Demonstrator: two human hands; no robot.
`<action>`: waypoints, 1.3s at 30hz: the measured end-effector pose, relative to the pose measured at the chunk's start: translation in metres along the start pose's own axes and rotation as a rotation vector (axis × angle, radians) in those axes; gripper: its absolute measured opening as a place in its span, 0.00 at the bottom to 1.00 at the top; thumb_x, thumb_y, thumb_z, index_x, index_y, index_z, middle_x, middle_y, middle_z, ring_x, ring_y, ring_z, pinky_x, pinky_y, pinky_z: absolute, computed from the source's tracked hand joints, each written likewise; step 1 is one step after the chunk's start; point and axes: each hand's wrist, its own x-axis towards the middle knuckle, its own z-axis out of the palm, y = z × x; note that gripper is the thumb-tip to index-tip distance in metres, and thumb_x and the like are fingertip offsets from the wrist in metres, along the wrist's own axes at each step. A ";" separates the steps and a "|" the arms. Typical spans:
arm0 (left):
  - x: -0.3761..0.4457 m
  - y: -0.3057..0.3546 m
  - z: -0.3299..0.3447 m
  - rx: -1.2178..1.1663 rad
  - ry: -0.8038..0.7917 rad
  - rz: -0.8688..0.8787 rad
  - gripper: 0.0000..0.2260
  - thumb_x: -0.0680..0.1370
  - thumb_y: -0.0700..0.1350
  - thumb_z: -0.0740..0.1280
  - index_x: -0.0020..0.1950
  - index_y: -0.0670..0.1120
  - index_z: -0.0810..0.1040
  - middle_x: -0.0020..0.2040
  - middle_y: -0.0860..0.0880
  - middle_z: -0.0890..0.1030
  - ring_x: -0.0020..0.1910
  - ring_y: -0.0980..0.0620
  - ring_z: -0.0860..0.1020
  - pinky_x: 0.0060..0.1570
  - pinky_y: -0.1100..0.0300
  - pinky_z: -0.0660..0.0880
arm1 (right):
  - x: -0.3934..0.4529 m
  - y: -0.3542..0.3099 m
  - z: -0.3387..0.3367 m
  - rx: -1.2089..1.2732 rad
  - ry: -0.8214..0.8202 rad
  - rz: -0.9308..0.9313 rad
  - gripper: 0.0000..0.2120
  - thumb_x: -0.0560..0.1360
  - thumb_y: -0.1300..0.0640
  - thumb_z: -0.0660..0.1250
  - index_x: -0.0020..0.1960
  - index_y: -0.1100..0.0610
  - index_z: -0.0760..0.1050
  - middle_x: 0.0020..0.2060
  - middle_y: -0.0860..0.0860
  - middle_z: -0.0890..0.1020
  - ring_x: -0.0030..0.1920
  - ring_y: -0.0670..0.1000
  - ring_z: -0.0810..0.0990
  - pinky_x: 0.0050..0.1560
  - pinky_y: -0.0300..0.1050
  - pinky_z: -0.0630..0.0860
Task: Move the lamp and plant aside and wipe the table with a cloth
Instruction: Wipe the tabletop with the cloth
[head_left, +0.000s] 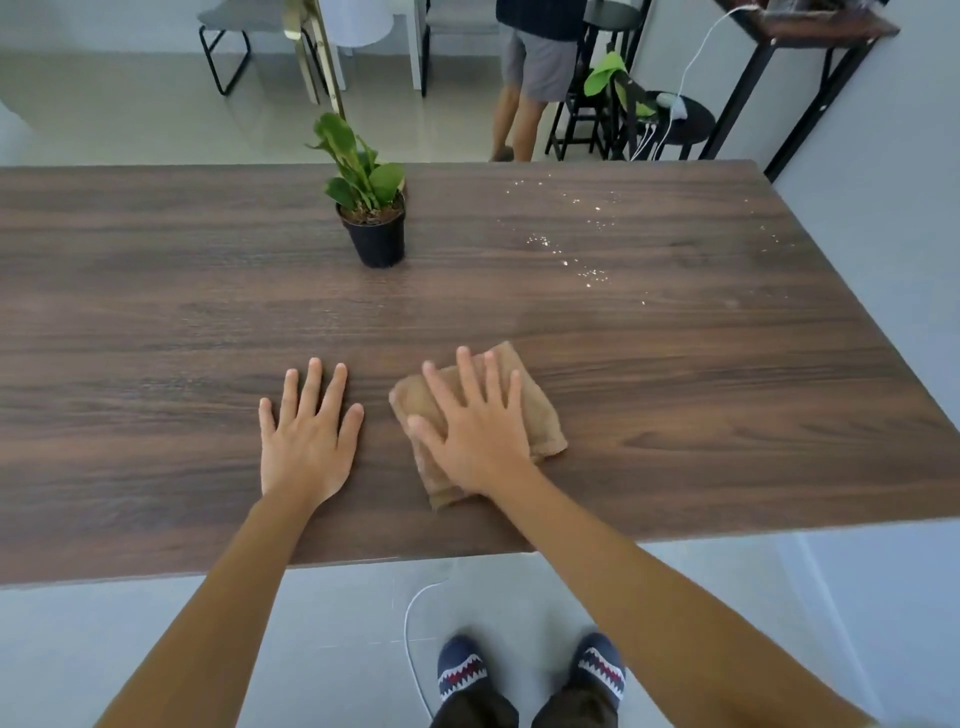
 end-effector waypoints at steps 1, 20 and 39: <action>0.000 -0.004 0.000 0.001 0.000 0.025 0.26 0.81 0.58 0.44 0.78 0.54 0.48 0.79 0.50 0.49 0.78 0.46 0.46 0.74 0.42 0.48 | -0.025 -0.006 0.005 -0.013 0.022 -0.104 0.31 0.78 0.33 0.49 0.78 0.43 0.54 0.79 0.56 0.54 0.79 0.63 0.50 0.74 0.68 0.48; -0.011 -0.043 -0.005 0.004 0.014 -0.072 0.25 0.81 0.57 0.44 0.78 0.54 0.47 0.79 0.49 0.48 0.78 0.46 0.45 0.74 0.44 0.45 | 0.027 -0.013 -0.002 -0.010 -0.036 -0.088 0.30 0.79 0.34 0.45 0.79 0.41 0.48 0.80 0.57 0.47 0.79 0.64 0.44 0.74 0.69 0.42; -0.012 -0.044 -0.005 -0.021 0.008 -0.084 0.25 0.81 0.56 0.45 0.78 0.54 0.47 0.79 0.50 0.47 0.78 0.47 0.44 0.74 0.43 0.44 | 0.041 -0.008 -0.013 -0.020 -0.120 -0.199 0.35 0.73 0.25 0.46 0.77 0.34 0.47 0.80 0.56 0.43 0.78 0.65 0.39 0.73 0.70 0.37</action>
